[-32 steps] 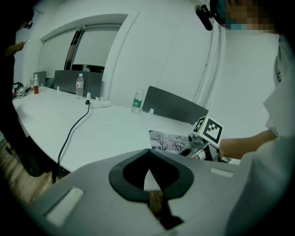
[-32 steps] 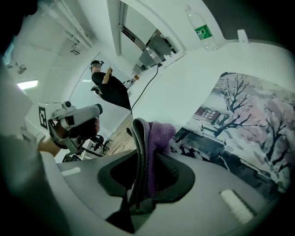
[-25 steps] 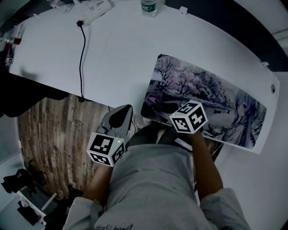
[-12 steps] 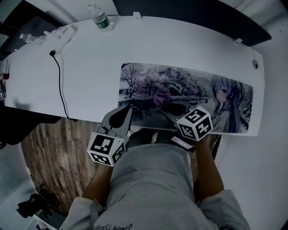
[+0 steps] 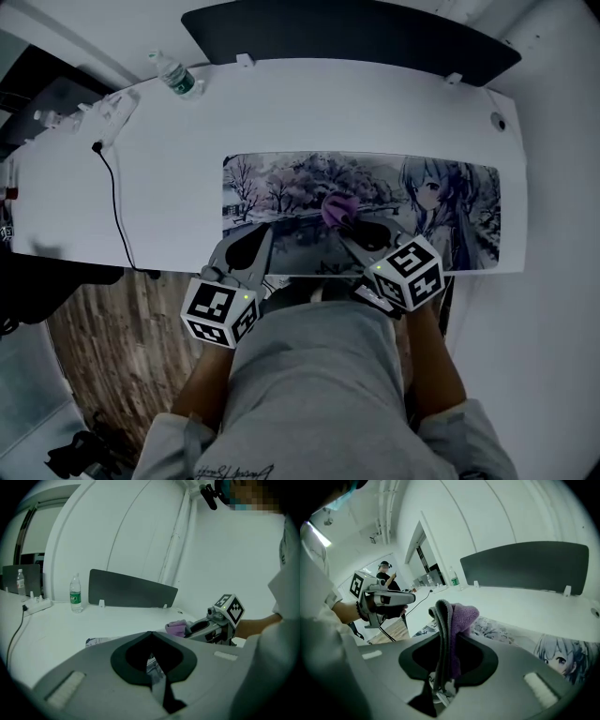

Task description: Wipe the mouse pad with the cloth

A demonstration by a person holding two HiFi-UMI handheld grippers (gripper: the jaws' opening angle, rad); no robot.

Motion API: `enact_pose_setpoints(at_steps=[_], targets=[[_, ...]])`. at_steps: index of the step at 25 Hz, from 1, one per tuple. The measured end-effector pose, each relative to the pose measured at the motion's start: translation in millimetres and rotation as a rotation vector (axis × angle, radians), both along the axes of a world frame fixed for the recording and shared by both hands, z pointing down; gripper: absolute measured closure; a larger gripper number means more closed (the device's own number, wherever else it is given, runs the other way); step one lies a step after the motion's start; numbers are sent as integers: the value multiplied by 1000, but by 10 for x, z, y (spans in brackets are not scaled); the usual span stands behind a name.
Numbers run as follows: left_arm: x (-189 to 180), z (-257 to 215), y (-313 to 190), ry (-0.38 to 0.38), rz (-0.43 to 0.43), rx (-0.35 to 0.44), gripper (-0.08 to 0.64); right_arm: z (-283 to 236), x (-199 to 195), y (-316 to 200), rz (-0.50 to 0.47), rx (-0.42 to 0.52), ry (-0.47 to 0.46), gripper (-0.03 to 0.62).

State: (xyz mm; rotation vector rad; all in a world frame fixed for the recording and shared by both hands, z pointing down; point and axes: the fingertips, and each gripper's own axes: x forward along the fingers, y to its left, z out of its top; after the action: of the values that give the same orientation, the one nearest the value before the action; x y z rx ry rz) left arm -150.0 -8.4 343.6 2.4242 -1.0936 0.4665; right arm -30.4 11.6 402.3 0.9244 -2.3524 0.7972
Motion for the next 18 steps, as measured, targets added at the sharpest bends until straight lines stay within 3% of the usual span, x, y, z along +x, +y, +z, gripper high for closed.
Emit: enact_pose_setpoints(at_steps=[10,18], targets=[[398,-139,278,6,58,0,548,-390,463,264,93,56,-3,499],[612,-228,282,13,92,36,547,-586,620,338,107,94,26,499]])
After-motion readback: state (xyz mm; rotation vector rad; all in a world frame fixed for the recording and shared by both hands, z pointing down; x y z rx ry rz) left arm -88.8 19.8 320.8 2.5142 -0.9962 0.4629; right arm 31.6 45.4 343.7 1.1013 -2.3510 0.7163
